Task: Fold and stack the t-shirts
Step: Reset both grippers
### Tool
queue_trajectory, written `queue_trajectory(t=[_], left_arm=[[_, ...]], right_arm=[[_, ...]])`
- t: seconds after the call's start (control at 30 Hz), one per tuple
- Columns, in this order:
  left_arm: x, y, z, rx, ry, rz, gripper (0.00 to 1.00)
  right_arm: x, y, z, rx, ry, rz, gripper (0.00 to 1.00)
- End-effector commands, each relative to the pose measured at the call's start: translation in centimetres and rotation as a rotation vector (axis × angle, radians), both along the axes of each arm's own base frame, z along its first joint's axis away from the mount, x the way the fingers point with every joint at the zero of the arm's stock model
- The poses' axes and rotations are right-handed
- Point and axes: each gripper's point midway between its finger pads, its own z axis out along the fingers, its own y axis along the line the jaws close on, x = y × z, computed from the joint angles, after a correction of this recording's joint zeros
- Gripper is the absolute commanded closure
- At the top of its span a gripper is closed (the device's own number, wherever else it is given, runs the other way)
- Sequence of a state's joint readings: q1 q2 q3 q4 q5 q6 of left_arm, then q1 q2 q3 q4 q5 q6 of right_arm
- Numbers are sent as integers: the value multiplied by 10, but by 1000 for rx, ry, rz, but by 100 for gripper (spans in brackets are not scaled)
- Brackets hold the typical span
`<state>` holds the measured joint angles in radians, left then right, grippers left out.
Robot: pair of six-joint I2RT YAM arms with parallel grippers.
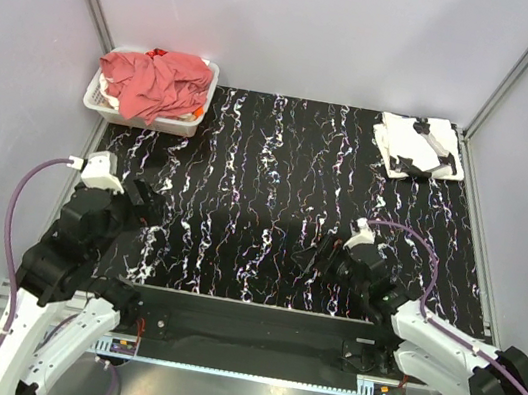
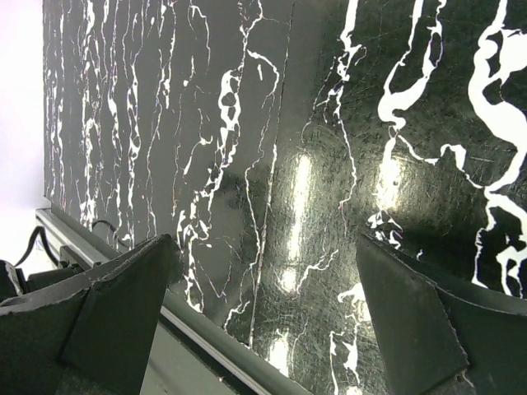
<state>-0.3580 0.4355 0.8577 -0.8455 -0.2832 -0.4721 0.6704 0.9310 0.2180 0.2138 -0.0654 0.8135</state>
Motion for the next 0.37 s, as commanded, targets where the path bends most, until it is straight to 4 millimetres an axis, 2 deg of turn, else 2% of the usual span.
queue_trajectory(t=[0.0,0.33], left_arm=[[4,4,7,-2,-25,28,1],[2,10,9,9,-36,57,1]], right_arm=[[8,6,18,48,-60,-11,0],[15,1,20,-6,-61,-37,0]])
